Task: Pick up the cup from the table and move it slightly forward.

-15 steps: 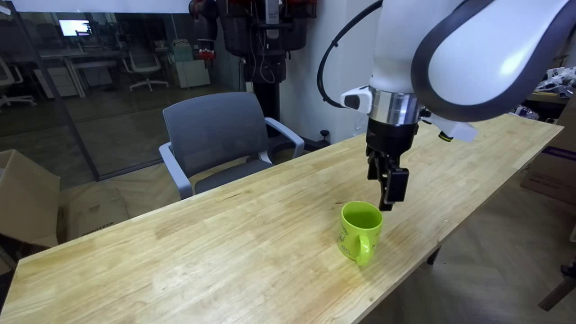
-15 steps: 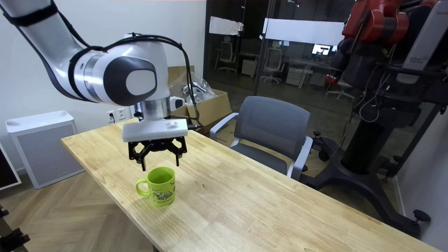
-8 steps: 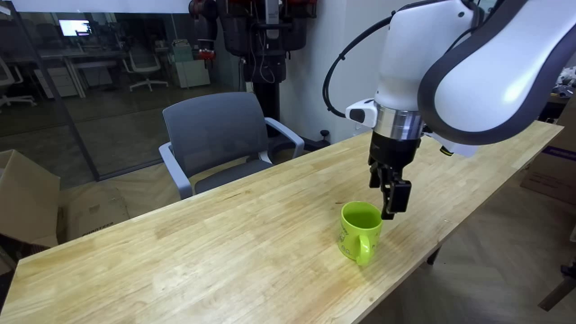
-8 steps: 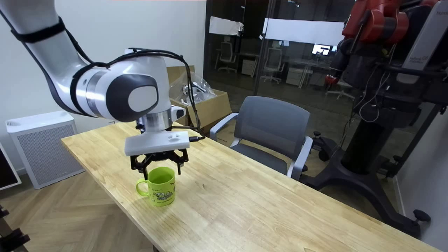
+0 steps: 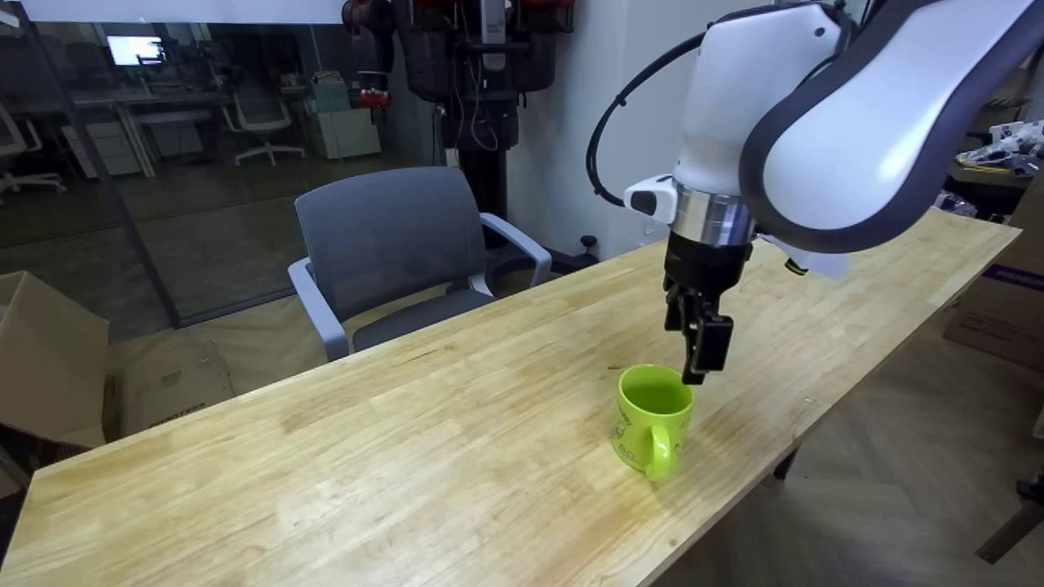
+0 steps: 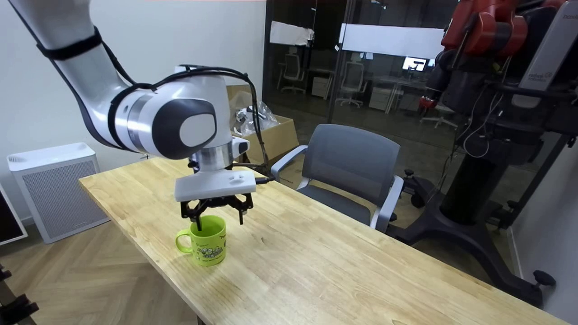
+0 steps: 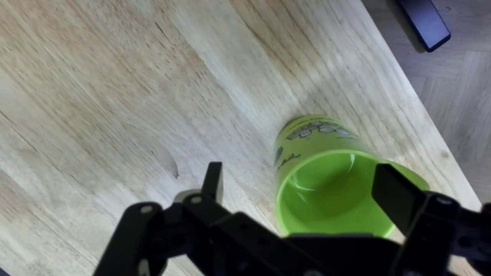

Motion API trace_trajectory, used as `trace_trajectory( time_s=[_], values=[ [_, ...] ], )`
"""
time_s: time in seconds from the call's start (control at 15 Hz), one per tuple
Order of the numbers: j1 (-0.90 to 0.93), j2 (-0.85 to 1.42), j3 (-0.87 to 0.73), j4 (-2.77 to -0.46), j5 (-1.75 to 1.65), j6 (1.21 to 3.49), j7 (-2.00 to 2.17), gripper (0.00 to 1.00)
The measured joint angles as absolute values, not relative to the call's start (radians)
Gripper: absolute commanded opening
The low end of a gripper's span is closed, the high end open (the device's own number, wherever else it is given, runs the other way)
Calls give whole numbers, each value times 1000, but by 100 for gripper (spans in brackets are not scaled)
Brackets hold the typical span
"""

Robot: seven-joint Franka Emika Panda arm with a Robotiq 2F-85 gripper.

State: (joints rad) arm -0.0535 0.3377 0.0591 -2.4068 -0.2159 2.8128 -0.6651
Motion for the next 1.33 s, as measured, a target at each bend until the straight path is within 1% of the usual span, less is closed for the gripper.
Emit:
trace_trajectory(
  time_s=[0.67,0.73,0.8,0.87,0.93,1.33],
  values=[
    [-105,471,119,-2262,-209,2790,-720,100],
    [-108,484,125,-2248,-207,2783,-728,92],
    [-110,498,131,-2235,-204,2774,-733,75],
    [-114,510,136,-2223,-200,2769,-741,69],
    [-118,522,141,-2212,-196,2765,-750,60],
    [-123,561,148,-2174,-195,2751,-768,19]
  ],
)
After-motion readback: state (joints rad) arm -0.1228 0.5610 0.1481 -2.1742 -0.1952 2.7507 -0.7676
